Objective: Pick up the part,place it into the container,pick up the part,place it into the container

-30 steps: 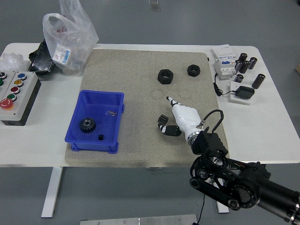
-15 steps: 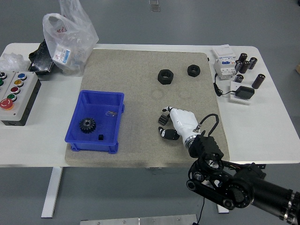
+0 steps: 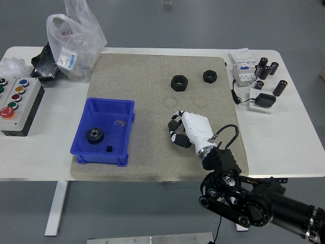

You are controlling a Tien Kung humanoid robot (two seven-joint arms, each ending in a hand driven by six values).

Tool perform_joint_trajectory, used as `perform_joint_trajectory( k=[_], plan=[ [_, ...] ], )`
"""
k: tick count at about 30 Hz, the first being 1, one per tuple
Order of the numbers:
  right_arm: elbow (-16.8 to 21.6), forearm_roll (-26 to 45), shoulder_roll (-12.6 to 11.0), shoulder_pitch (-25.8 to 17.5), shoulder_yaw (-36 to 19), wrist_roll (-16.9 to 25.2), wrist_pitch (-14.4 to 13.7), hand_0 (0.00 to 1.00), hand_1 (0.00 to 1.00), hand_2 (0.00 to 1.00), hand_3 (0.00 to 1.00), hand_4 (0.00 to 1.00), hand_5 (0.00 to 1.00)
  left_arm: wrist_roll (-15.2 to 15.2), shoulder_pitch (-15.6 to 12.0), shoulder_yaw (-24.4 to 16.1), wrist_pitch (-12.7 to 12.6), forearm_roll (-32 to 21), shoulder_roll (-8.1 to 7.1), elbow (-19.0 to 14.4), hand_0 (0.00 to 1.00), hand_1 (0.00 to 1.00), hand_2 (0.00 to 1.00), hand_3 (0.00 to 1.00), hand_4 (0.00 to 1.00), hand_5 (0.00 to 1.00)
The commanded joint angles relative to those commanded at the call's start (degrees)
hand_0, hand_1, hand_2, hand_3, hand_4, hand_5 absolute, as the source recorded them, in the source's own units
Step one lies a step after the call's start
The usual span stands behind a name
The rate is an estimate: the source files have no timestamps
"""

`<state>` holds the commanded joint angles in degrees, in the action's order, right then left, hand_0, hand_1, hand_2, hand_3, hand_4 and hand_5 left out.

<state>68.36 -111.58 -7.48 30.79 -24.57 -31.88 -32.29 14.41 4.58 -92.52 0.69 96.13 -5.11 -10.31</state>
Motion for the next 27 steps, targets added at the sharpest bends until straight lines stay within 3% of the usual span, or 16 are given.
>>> perform_joint_trajectory(
  k=[5,12,13,18,19,24,25,27],
  plan=[
    [3.1,-2.0,0.4,3.1,0.5,0.1,0.1,0.29,0.426,0.248,0.337,0.095,0.103,0.1,0.0,-0.1,0.0,0.1,-0.04,0.0,0.621,0.616,0.616,0.618,0.595,0.344],
    [7.2,-0.2,3.4,9.1,7.6,4.6,1.5,0.308,0.426,0.249,0.338,0.097,0.099,0.1,0.1,0.4,0.1,-0.2,-0.1,0.0,0.621,0.616,0.616,0.618,0.596,0.346],
    [7.2,0.7,3.8,9.9,8.8,5.5,2.7,0.411,0.507,0.385,0.417,0.204,0.002,0.1,0.1,0.4,0.1,-0.2,-0.12,0.0,0.621,0.616,0.617,0.618,0.597,0.351],
    [6.8,2.3,4.8,11.8,11.1,7.4,6.6,0.411,0.507,0.385,0.417,0.204,0.002,0.3,0.1,0.4,0.0,-0.2,-0.13,0.0,0.621,0.616,0.617,0.618,0.597,0.351],
    [6.7,2.5,4.9,11.9,11.3,7.4,6.7,0.596,0.736,0.751,0.723,0.262,0.17,0.3,0.0,0.3,0.0,-0.2,-0.12,0.0,0.621,0.616,0.617,0.618,0.597,0.354],
    [6.1,4.2,5.1,11.7,11.4,7.4,5.1,0.596,0.736,0.751,0.723,0.262,0.17,0.3,0.0,0.3,0.0,-0.1,-0.14,0.0,0.621,0.616,0.617,0.618,0.597,0.354],
    [6.0,4.6,5.1,11.5,11.4,7.3,4.7,0.625,0.775,0.801,0.795,0.388,0.173,0.3,0.0,0.3,0.0,-0.1,-0.12,0.0,0.621,0.616,0.617,0.618,0.597,0.357],
    [5.8,5.1,5.1,11.3,11.3,7.1,4.5,0.625,0.775,0.801,0.795,0.388,0.173,0.3,0.1,0.3,0.0,-0.1,-0.1,0.0,0.621,0.616,0.617,0.618,0.597,0.357]
  ],
)
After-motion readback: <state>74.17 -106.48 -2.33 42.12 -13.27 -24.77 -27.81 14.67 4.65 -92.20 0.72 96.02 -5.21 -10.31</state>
